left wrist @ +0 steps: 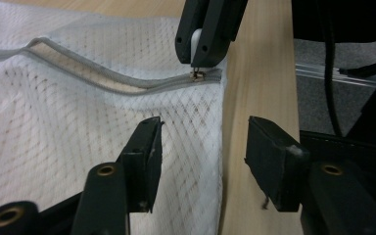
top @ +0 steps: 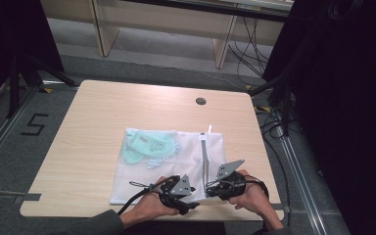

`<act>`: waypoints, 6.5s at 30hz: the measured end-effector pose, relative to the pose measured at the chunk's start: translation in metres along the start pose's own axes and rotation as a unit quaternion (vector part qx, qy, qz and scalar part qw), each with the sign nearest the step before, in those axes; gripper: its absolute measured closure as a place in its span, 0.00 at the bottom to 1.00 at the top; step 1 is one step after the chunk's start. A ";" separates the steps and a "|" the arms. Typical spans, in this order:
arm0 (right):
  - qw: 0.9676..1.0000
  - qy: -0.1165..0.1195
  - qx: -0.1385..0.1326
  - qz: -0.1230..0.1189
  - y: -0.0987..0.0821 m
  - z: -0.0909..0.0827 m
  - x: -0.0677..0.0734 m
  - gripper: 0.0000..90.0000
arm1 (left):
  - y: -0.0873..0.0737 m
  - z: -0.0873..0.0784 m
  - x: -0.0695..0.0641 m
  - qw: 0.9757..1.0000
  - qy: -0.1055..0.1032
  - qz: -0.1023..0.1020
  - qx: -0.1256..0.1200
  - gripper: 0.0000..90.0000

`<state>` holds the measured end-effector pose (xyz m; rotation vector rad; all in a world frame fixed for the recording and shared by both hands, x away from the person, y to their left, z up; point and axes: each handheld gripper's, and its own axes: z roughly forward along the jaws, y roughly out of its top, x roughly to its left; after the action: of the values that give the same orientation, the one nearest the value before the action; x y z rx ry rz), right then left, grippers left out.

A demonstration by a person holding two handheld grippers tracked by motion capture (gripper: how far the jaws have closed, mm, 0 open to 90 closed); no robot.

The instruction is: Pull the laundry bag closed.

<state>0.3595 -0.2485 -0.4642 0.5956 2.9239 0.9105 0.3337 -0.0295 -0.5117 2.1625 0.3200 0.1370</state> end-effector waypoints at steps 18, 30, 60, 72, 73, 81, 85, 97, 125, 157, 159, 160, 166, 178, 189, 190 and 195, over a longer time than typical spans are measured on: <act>1.000 0.001 -0.004 -0.001 0.002 0.001 0.000 0.96 | 0.006 0.014 -0.004 0.998 0.012 0.059 0.014 0.92; 1.000 0.006 0.002 -0.009 0.002 0.005 -0.004 0.96 | 0.006 0.013 -0.005 0.998 0.011 0.065 0.018 0.98; 1.000 -0.003 0.030 0.004 0.003 0.023 -0.022 0.96 | 0.005 0.012 -0.005 0.998 -0.017 0.044 0.028 0.99; 0.999 -0.024 0.034 0.000 0.010 0.024 -0.033 0.96 | 0.005 0.012 -0.005 0.998 -0.030 0.041 0.021 0.99; 0.999 -0.025 0.035 0.001 0.010 0.024 -0.033 0.96 | 0.005 0.012 -0.006 0.999 -0.030 0.040 0.020 0.99; 0.999 -0.032 0.030 0.003 0.014 0.026 -0.043 0.96 | 0.006 0.011 -0.005 0.998 -0.027 0.049 0.022 0.99; 0.999 -0.043 0.031 -0.001 0.017 0.024 -0.046 0.96 | 0.006 0.010 -0.005 0.998 -0.030 0.049 0.020 0.99; 0.998 -0.052 0.032 -0.002 0.020 0.025 -0.054 0.96 | 0.006 0.010 -0.005 0.998 -0.031 0.048 0.020 0.99; 0.998 -0.062 0.032 0.010 0.025 0.025 -0.063 0.96 | 0.007 0.009 -0.003 0.998 -0.040 0.037 0.019 0.99; 0.997 -0.077 0.013 0.016 0.028 0.029 -0.079 0.96 | 0.007 0.008 -0.007 0.999 -0.034 0.035 0.018 0.99; 0.996 -0.086 0.020 0.014 0.029 0.027 -0.082 0.96 | 0.005 0.009 -0.009 0.998 -0.035 0.042 0.024 0.99; 0.996 -0.085 0.014 0.022 0.029 0.027 -0.081 0.96 | 0.005 0.010 -0.010 0.998 -0.034 0.047 0.027 0.99; 0.995 -0.092 0.022 0.015 0.029 0.027 -0.087 0.96 | 0.005 0.011 -0.010 0.998 -0.040 0.039 0.027 0.99; 0.995 -0.090 0.019 0.022 0.031 0.030 -0.092 0.96 | 0.005 0.010 -0.009 0.998 -0.035 0.037 0.026 0.99; 0.995 -0.097 0.018 0.026 0.034 0.033 -0.101 0.96 | 0.004 0.009 -0.012 0.998 -0.036 0.034 0.028 0.99; 0.994 -0.100 0.019 0.027 0.035 0.033 -0.101 0.96 | 0.004 0.009 -0.013 0.998 -0.037 0.032 0.026 0.99; 0.994 -0.104 0.018 0.024 0.038 0.035 -0.105 0.96 | 0.005 0.008 -0.011 0.999 -0.034 0.028 0.023 0.99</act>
<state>0.4749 -0.2395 -0.4817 0.7197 2.7557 0.7520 0.3257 -0.0412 -0.5119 2.2176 0.2263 0.0890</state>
